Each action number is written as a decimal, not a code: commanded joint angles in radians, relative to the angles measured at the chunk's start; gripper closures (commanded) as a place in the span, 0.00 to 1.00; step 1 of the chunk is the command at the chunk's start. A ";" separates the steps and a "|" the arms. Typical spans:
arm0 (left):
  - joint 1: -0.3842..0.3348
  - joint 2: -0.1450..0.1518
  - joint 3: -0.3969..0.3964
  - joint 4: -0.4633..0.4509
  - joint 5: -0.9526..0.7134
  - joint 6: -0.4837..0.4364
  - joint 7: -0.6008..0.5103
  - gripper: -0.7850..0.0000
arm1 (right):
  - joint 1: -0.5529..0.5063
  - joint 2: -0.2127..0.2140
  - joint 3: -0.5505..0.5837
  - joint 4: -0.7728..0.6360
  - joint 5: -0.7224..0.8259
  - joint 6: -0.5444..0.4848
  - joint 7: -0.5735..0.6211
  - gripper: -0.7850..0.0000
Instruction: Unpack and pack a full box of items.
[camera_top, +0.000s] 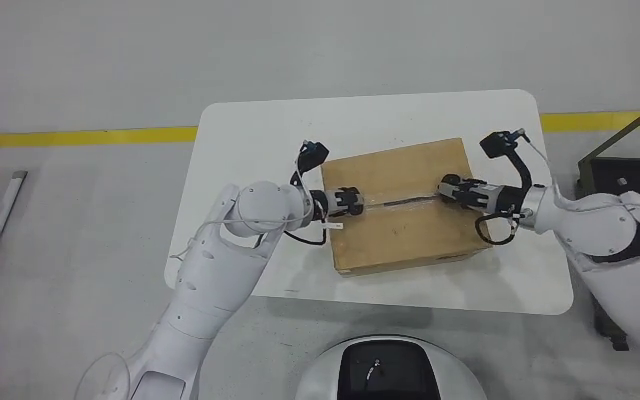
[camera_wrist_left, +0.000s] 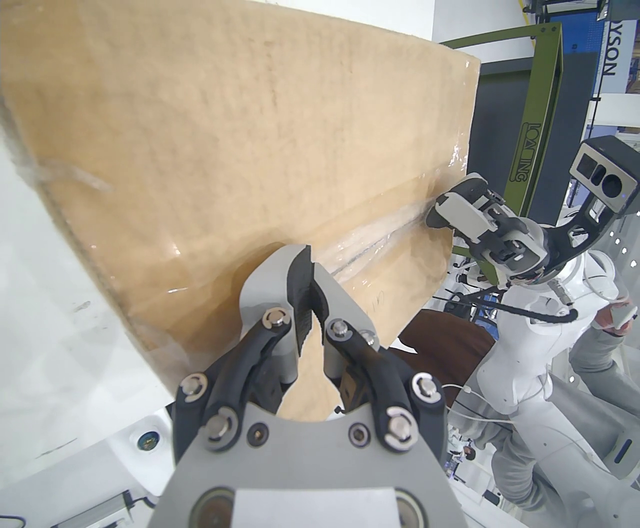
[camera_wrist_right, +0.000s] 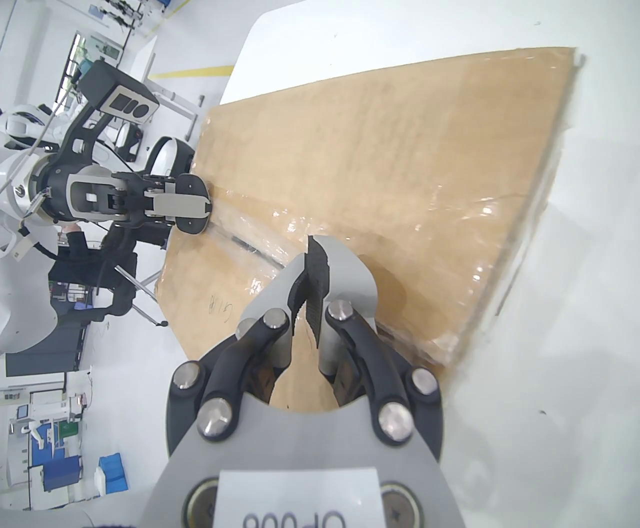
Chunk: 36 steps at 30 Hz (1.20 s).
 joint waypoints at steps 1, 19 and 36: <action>0.002 0.001 -0.004 0.001 0.000 0.000 -0.001 1.00 | -0.018 0.004 0.025 -0.002 0.004 -0.001 0.002 1.00; 0.017 0.019 -0.059 -0.115 0.065 0.015 -0.006 0.00 | -0.238 0.025 0.314 -0.071 0.006 -0.027 -0.236 1.00; 0.204 0.086 -0.287 -0.461 0.273 0.028 0.028 0.00 | -0.373 -0.058 -0.078 -0.110 -0.334 0.034 -0.819 1.00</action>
